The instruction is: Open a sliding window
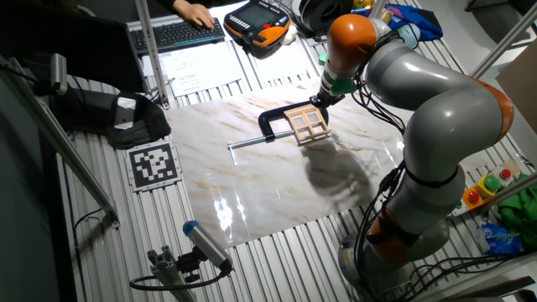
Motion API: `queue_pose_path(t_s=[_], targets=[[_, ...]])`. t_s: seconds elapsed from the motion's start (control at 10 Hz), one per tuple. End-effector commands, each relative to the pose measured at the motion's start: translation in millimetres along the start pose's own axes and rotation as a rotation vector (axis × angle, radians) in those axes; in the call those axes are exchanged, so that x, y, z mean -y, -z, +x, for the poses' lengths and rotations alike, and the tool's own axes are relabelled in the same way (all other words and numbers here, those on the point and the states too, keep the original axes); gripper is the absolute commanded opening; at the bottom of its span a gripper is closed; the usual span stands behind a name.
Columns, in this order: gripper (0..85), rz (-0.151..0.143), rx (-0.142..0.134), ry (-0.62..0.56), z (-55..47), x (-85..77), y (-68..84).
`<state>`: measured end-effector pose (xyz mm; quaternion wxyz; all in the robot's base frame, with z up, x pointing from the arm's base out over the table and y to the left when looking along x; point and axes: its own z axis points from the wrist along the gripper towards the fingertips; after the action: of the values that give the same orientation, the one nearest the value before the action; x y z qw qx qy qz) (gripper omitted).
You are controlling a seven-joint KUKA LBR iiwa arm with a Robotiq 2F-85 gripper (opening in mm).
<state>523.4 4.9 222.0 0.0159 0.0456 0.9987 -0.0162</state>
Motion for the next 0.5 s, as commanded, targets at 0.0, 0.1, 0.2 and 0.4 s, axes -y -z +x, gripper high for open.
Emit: queue_pose_path(t_s=[0.0,0.1,0.2,0.4], targets=[[0.0,0.006,0.003,-0.001,-1.0,-0.2,1.0],[0.0,0.012,0.005,0.001,-2.9,1.4,-1.0],[0.0,0.01,0.003,0.002,-3.4,2.8,-2.0],[0.0,0.013,0.004,0.005,-3.2,3.7,-2.2]])
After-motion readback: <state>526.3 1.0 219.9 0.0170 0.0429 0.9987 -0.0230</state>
